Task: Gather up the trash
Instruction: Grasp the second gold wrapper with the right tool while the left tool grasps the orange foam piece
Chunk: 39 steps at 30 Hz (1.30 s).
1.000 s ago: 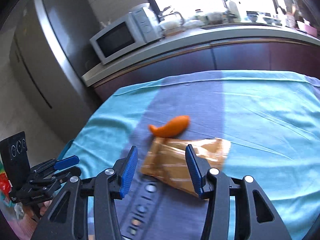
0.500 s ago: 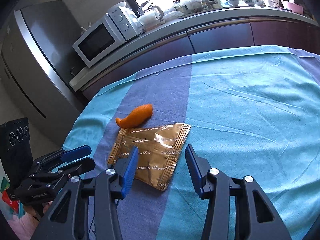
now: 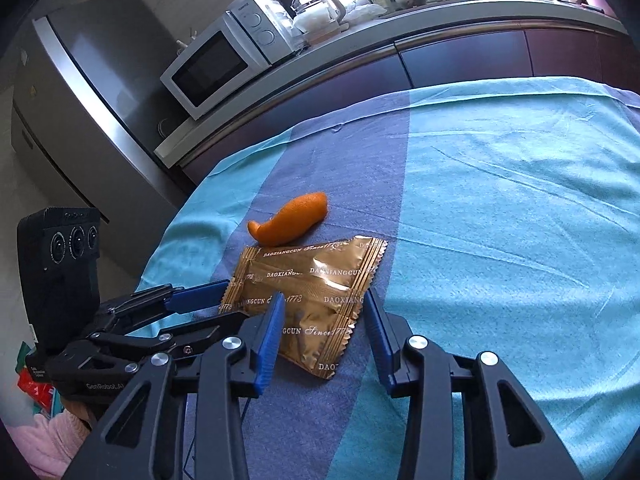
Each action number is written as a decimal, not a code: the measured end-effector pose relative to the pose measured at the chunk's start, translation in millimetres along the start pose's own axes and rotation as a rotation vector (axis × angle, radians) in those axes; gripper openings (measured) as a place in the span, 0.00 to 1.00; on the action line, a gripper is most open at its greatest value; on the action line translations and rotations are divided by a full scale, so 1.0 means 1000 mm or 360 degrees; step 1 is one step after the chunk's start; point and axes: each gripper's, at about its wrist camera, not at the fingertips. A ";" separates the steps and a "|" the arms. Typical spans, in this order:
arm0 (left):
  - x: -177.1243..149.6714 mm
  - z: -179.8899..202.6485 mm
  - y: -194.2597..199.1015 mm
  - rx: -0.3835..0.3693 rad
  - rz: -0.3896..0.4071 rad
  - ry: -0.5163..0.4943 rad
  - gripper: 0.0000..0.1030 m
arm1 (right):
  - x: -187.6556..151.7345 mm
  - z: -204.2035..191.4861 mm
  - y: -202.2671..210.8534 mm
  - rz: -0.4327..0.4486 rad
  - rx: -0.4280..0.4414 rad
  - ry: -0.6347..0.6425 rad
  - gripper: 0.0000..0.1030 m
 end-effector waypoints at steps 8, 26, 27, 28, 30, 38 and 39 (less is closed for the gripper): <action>-0.007 0.006 0.003 0.0011 0.0004 0.0001 0.38 | 0.001 -0.003 -0.001 -0.0013 0.0030 0.0025 0.36; 0.019 -0.017 0.012 0.0261 0.0111 0.0064 0.36 | -0.006 0.014 0.029 0.0117 0.0102 -0.0041 0.07; 0.023 -0.017 0.011 0.0279 0.0119 0.0056 0.36 | -0.007 0.016 0.031 0.0127 0.0101 -0.0051 0.07; 0.025 -0.015 0.011 0.0292 0.0125 0.0045 0.36 | -0.007 0.019 0.034 0.0138 0.0104 -0.0062 0.07; 0.034 -0.008 0.010 0.0339 0.0154 -0.0026 0.37 | -0.008 0.022 0.037 0.0156 0.0113 -0.0081 0.07; 0.054 0.017 -0.012 0.0459 0.0098 -0.0312 0.38 | -0.011 0.029 0.038 0.0166 0.0153 -0.0117 0.07; 0.055 0.017 -0.015 0.0468 0.0087 -0.0323 0.38 | -0.011 0.029 0.038 0.0168 0.0157 -0.0119 0.07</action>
Point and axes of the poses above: each gripper's, at about its wrist camera, not at the fingertips, and y roughly against the way its jaws point, z to its right, x to its top, and after that the axes turned 7 degrees about -z, right-handed
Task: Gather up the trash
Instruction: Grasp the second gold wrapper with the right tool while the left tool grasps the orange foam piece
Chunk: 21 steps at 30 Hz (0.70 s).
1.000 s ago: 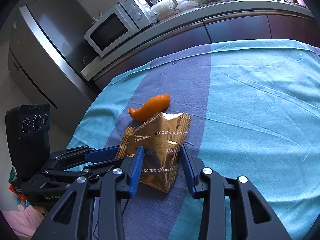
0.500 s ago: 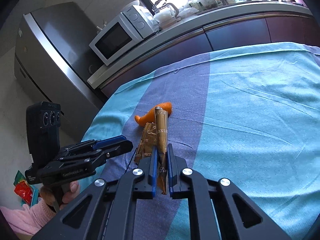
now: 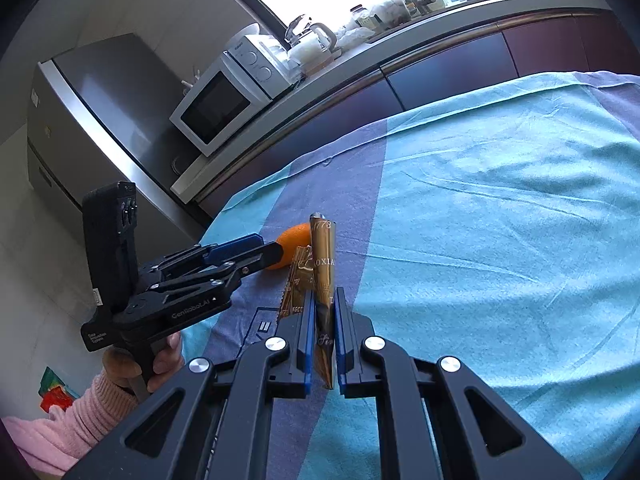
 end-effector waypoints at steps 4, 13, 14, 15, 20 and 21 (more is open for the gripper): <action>-0.001 0.001 -0.010 -0.0013 -0.0043 -0.0045 0.30 | -0.001 0.004 0.001 0.0004 0.0021 -0.0016 0.08; -0.011 0.008 -0.004 -0.0026 -0.0014 -0.0062 0.19 | 0.000 0.005 0.003 0.0019 0.0027 -0.0023 0.08; -0.012 0.009 -0.002 -0.0031 -0.0011 -0.0060 0.19 | 0.001 0.005 0.003 0.0023 0.0029 -0.0025 0.08; -0.014 0.008 0.000 -0.0038 -0.0006 -0.0052 0.18 | 0.000 0.004 0.003 0.0028 0.0032 -0.0027 0.08; -0.025 0.003 0.014 -0.0061 0.0015 0.0004 0.17 | 0.000 0.003 0.005 0.0046 0.0053 -0.0031 0.08; -0.027 0.002 0.017 -0.0061 0.0024 0.0010 0.17 | -0.001 0.002 0.006 0.0050 0.0057 -0.0028 0.08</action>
Point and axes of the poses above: each gripper's, at about its wrist camera, not at the fingertips, and y roughly against the way its jaws point, z to its right, x to its top, and after that the axes turned 7 degrees about -z, right-handed
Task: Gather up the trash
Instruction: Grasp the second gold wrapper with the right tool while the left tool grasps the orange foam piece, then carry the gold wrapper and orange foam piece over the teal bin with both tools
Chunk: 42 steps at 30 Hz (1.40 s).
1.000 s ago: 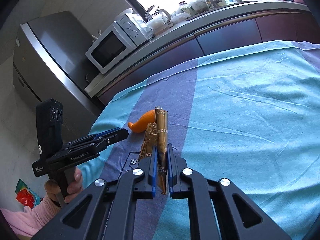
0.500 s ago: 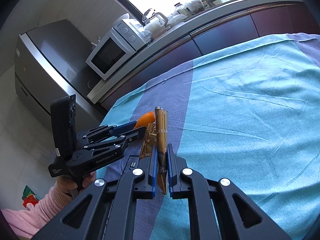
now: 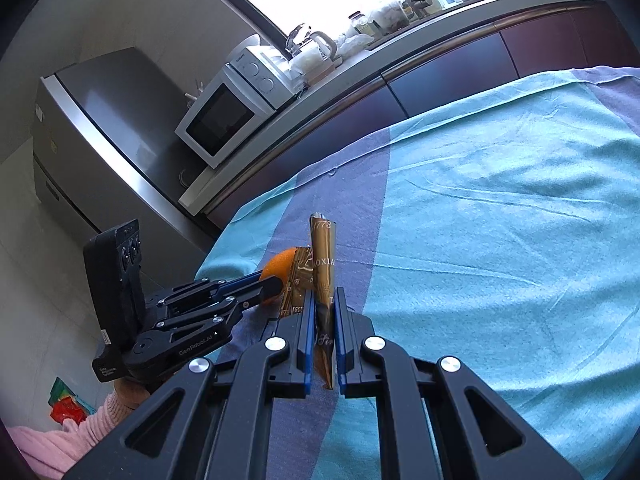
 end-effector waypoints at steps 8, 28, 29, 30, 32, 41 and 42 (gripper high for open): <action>-0.019 -0.007 0.036 0.0000 0.0071 0.0058 0.15 | -0.002 -0.010 0.005 0.0023 0.0048 0.0027 0.08; -0.066 -0.035 0.103 0.0066 0.0154 0.0227 0.15 | -0.007 -0.049 -0.003 0.0003 0.0172 0.0104 0.08; -0.069 -0.036 0.105 0.0065 0.0154 0.0234 0.15 | -0.008 -0.052 -0.004 -0.0003 0.0181 0.0109 0.08; -0.071 -0.038 0.106 0.0066 0.0153 0.0240 0.15 | -0.008 -0.054 -0.005 -0.0008 0.0186 0.0114 0.08; -0.076 -0.041 0.109 0.0080 0.0154 0.0252 0.15 | -0.009 -0.059 -0.009 -0.0022 0.0199 0.0122 0.08; -0.100 -0.062 0.132 0.0131 0.0182 0.0330 0.15 | -0.015 -0.089 -0.030 -0.0084 0.0259 0.0178 0.08; -0.101 -0.064 0.134 0.0137 0.0187 0.0336 0.15 | -0.016 -0.092 -0.032 -0.0092 0.0265 0.0187 0.08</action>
Point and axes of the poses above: each gripper's, at about its wrist camera, not at the fingertips, and y roughly against the way its jaws point, z to its right, x to its top, and after that the axes turned 7 degrees about -z, right-handed
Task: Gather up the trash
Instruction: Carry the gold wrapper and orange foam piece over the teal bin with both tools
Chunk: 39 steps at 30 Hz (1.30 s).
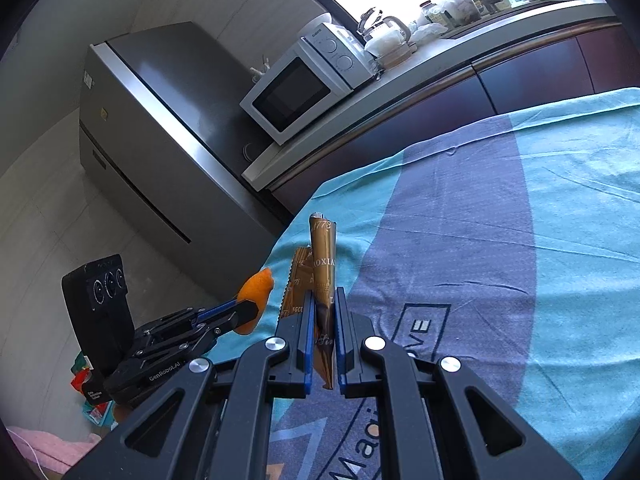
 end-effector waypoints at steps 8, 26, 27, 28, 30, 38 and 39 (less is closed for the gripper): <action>-0.010 -0.021 0.020 0.0048 0.0029 0.0054 0.15 | 0.001 -0.017 -0.022 -0.0052 0.0045 0.0038 0.08; -0.024 -0.050 0.040 0.0141 0.0043 0.0148 0.15 | -0.002 -0.046 -0.060 -0.0159 0.0132 0.0102 0.08; -0.025 -0.051 0.041 0.0144 0.0045 0.0153 0.15 | 0.000 -0.046 -0.063 -0.0164 0.0134 0.0106 0.08; -0.026 -0.053 0.042 0.0150 0.0047 0.0161 0.15 | 0.000 -0.047 -0.065 -0.0170 0.0137 0.0109 0.08; -0.025 -0.056 0.044 0.0154 0.0048 0.0173 0.15 | 0.000 -0.049 -0.069 -0.0180 0.0143 0.0116 0.08; -0.030 -0.069 0.047 0.0195 0.0045 0.0207 0.15 | 0.003 -0.059 -0.082 -0.0215 0.0171 0.0151 0.08; -0.031 -0.071 0.047 0.0203 0.0039 0.0213 0.15 | 0.004 -0.061 -0.084 -0.0221 0.0175 0.0155 0.08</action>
Point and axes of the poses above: each gripper's, at about its wrist camera, not at the fingertips, and y roughly against the way its jaws point, z to its right, x to its top, and after that the axes turned 7 degrees about -z, right-handed
